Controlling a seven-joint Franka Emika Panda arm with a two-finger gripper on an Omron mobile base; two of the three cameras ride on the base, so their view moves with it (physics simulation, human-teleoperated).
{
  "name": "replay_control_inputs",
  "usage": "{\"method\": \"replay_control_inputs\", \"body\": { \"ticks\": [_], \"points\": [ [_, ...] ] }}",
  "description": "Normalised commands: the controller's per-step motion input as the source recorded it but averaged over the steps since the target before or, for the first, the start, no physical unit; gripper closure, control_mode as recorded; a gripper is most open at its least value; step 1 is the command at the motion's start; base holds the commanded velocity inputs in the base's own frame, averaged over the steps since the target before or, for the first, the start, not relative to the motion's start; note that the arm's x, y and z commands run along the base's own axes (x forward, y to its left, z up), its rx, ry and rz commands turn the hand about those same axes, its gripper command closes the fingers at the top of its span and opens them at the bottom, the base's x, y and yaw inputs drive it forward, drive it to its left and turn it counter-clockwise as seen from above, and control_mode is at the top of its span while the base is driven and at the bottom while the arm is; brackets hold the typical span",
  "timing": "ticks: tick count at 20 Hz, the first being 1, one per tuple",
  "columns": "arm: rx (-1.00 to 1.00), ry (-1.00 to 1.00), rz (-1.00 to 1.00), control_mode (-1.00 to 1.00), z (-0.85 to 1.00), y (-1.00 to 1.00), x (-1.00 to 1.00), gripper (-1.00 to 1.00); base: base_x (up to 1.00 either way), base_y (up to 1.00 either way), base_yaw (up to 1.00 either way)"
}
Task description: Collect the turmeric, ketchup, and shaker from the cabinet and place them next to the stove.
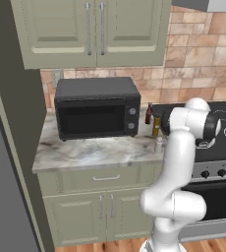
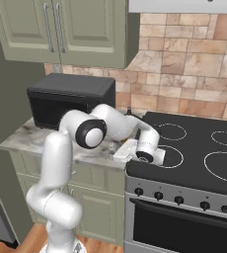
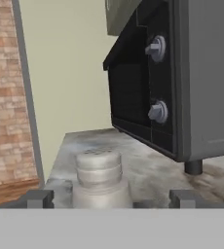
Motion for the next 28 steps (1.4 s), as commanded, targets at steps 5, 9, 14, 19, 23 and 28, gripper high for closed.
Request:
{"method": "replay_control_inputs", "body": {
  "ticks": [5,9,14,19,23,28],
  "points": [
    [-0.02,-0.01,-0.06,-1.0,0.31,0.01,-0.06,-1.0,0.0,0.0,0.0],
    [-0.05,0.0,-0.06,-1.0,0.46,0.02,0.0,-1.0,0.0,0.0,0.0],
    [-0.05,-0.02,-0.05,-1.0,0.59,0.0,-0.1,-1.0,0.0,0.0,0.0],
    [-0.05,-0.02,-0.03,-1.0,0.69,0.15,-0.42,-1.0,0.0,0.0,0.0],
    [-0.08,0.0,-0.02,-1.0,0.72,0.38,-0.49,-1.0,0.0,0.0,0.0],
    [-0.11,0.0,-0.04,-1.0,0.77,0.5,-0.43,-1.0,0.0,0.0,0.0]
  ]
}}
